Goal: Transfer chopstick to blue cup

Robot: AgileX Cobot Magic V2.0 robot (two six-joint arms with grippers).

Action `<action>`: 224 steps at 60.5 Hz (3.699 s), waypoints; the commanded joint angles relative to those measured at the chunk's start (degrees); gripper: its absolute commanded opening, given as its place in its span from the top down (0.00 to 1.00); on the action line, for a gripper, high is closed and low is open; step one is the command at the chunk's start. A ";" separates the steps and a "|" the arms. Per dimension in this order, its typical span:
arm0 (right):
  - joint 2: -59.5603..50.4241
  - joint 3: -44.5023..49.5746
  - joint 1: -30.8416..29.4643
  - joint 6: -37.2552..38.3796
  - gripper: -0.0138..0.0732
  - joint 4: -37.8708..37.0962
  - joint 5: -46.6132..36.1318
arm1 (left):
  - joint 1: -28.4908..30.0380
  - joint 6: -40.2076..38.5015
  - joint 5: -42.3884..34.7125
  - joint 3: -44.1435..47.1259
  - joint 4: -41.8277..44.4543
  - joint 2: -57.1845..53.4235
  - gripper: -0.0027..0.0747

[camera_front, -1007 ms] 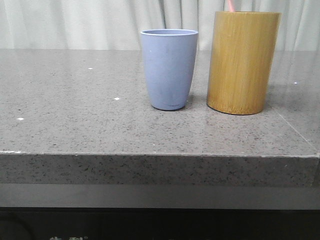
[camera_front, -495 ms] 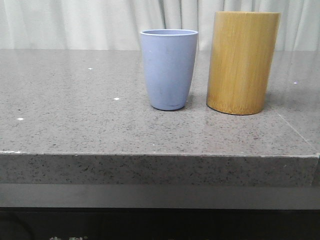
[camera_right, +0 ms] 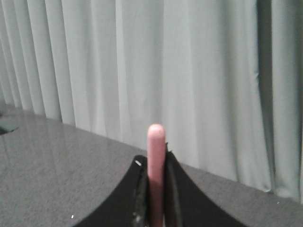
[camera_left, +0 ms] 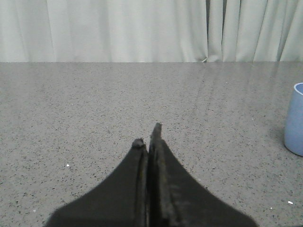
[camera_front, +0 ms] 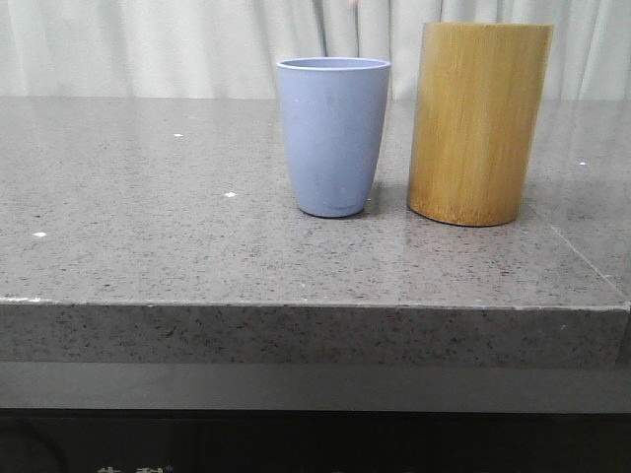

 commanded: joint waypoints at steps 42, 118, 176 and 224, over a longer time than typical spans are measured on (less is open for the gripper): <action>9.97 -1.25 0.74 -0.54 0.51 -0.10 -1.41 | 0.17 -0.50 -4.76 -1.44 -0.62 0.66 0.99; -27.32 2.74 -29.05 -0.59 0.94 -0.89 54.93 | 0.17 -0.50 -4.76 -1.44 -0.62 0.66 0.99; -70.83 47.76 -29.05 -0.65 0.94 2.22 33.70 | 0.17 -0.50 -4.76 -1.44 -0.62 0.66 0.99; -70.83 47.76 -29.05 -0.65 0.94 2.22 33.70 | 0.26 -0.50 -5.71 0.63 -0.71 -0.44 0.99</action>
